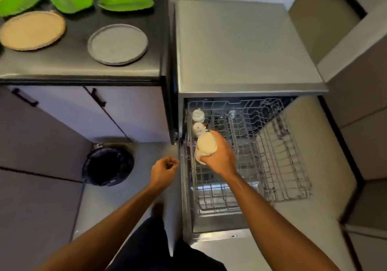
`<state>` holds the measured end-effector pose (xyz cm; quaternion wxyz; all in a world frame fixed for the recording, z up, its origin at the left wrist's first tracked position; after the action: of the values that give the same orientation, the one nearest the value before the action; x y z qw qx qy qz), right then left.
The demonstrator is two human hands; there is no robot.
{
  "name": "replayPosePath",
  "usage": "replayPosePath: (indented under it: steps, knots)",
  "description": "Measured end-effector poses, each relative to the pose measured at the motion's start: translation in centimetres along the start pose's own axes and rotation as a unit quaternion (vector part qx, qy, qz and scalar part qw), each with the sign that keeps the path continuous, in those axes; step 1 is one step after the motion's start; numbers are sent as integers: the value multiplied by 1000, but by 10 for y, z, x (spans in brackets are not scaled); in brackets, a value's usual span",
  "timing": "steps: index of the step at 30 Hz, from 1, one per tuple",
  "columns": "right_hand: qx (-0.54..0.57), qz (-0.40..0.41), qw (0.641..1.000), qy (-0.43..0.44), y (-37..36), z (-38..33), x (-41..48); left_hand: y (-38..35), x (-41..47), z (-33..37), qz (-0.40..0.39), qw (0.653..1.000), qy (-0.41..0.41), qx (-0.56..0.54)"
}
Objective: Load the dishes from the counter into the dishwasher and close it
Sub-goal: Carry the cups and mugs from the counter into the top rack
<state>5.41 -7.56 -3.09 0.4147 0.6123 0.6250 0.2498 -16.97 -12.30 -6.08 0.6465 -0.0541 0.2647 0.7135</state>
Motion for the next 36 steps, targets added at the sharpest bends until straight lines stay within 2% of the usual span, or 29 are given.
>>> replayPosePath:
  steps: [4, 9, 12, 16, 19, 24, 36]
  knots:
    - [29, 13, 997, -70, -1, 60, 6, -48, 20, 8, -36, 999, 38, 8]
    - [38, 0, 994, -104, -18, 87, 27, -69, 61, 2, -45, 995, 93, 5]
    - [17, -18, 995, -95, -37, 90, 51, -76, 90, -3, -46, 991, 123, 17]
    - [-28, -49, 998, -32, -66, 78, 88, -82, 123, -9, -48, 987, 153, 16]
    - [-64, -88, 994, 9, -93, 71, 112, -85, 146, -11, -34, 987, 156, 10]
    - [-53, -130, 989, 37, -128, 73, 130, -93, 173, -11, -27, 989, 144, -28]
    - [-23, -155, 988, -4, -148, 84, 149, -100, 191, -24, -51, 984, 156, -70]
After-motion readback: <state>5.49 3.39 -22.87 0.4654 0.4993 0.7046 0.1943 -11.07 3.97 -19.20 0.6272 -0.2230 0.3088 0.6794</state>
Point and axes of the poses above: each hand's wrist, its own x-axis towards the middle knuckle, its own y-axis out of the back of the hand, z = x × y, the point moved 7 cm from there along x, towards the middle knuckle, and after that the axes turned 13 degrees about -x, right-handed, at the moved point
